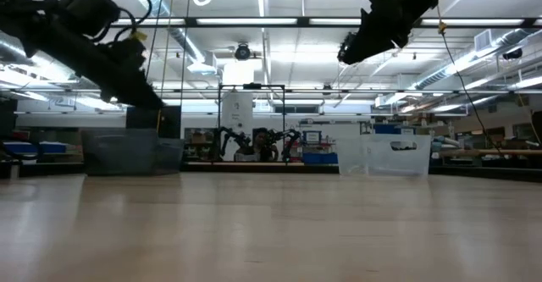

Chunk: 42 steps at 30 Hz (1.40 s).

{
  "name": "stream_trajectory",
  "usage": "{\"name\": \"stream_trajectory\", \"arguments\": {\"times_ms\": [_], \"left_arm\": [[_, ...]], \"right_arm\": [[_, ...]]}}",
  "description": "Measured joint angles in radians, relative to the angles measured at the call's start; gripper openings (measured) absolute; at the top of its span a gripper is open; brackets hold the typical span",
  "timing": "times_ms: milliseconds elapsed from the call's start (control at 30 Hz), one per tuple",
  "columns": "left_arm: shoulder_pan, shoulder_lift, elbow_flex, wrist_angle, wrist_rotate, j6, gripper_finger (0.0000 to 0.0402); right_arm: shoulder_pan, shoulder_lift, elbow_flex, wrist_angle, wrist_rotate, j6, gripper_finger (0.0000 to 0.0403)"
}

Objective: Sort silverware by color (type)
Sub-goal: Return to Home Position

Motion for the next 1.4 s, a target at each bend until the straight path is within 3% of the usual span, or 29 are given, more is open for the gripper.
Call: {"name": "stream_trajectory", "arguments": {"times_ms": [233,667,900,1167,1400], "left_arm": [[-0.111,-0.13,0.0,0.0,0.045,-0.013,0.012],[-0.279,-0.318,-0.044,-0.005,0.045,-0.039,0.0086],[-0.322,-0.375,-0.044,-0.026,0.061,-0.008,0.0071],[-0.37,-0.399,-0.044,-0.04,0.111,-0.005,0.0051],[-0.412,-0.399,-0.044,-0.041,0.111,-0.02,0.0036]], "right_arm": [[-0.015,-0.04,-0.1,0.106,-0.023,-0.046,0.0076],[-0.127,-0.346,-0.387,0.376,-0.195,-0.072,0.0043],[-0.215,-0.477,-0.521,0.511,-0.319,-0.059,0.0034],[-0.282,-0.6,-0.65,0.714,-0.545,-0.083,0.0018],[-0.339,-0.711,-0.717,0.743,-0.622,-0.079,0.0011]]}}
